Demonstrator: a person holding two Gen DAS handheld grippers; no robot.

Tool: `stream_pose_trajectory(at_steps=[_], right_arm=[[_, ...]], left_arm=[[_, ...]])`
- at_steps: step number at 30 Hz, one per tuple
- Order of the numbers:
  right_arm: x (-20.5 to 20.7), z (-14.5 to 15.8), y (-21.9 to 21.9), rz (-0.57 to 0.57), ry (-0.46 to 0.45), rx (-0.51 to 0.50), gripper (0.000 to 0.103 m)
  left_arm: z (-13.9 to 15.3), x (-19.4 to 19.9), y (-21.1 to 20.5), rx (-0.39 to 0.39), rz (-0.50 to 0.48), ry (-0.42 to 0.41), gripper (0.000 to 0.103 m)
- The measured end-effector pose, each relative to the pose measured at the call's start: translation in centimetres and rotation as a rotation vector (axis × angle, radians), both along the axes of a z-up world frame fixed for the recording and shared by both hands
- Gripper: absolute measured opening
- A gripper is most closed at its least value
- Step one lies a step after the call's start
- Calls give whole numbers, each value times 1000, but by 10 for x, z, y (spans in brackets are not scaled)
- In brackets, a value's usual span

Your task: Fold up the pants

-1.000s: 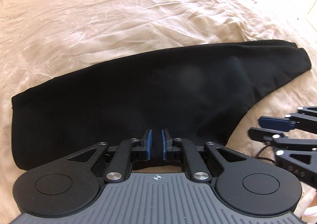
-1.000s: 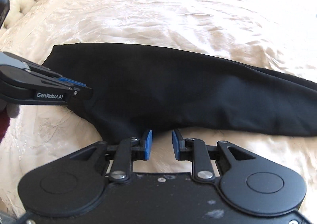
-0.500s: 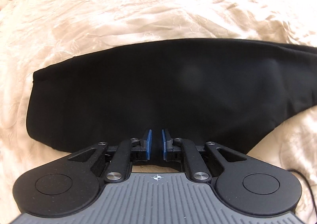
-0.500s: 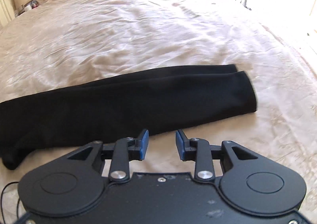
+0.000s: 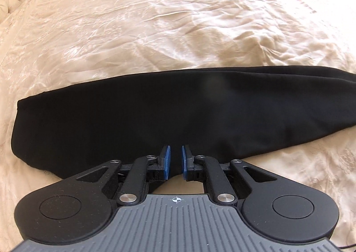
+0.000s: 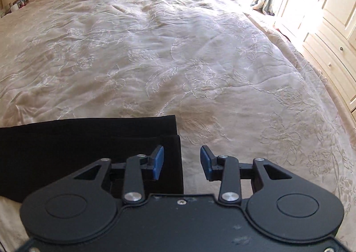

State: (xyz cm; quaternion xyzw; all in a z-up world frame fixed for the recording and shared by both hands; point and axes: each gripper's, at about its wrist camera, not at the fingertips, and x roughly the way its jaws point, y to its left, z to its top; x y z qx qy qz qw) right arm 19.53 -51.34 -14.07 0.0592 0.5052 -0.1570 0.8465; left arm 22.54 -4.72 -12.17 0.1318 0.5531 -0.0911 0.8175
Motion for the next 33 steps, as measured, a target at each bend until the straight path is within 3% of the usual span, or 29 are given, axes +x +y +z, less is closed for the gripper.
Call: stream_pose_trajectory(at_steps=[5, 7, 8, 9, 13, 16, 20, 22, 24, 28, 33], right_arm=[[8, -7, -8, 54, -7, 90, 39], [17, -12, -5, 97, 8, 116, 34], [20, -13, -2, 123, 19, 119, 14], [22, -13, 3, 149, 29, 104, 3], [32, 3, 15, 221, -16, 72, 2], [49, 10, 5, 180, -51, 25, 2], [64, -7, -17, 114, 13, 113, 3], [61, -15, -16, 123, 45, 110, 10], [54, -18, -16, 105, 52, 90, 30], [31, 0, -20, 17, -29, 49, 32], [21, 28, 16, 159, -102, -8, 33]], left_arm=[[-7, -3, -24, 20, -52, 14, 11], [-10, -2, -27, 25, -54, 22, 11], [-12, 0, -31, 28, -51, 29, 11], [-14, 1, -33, 30, -47, 35, 11], [-19, 10, -43, 37, -46, 43, 11], [-20, 18, -49, 33, -43, 34, 11], [-28, 29, -60, 32, -50, 41, 11], [-31, 33, -65, 40, -61, 34, 11], [-37, 39, -70, 43, -64, 34, 11], [-46, 52, -72, 53, -78, 26, 11], [-71, 83, -63, 99, -94, 51, 11]])
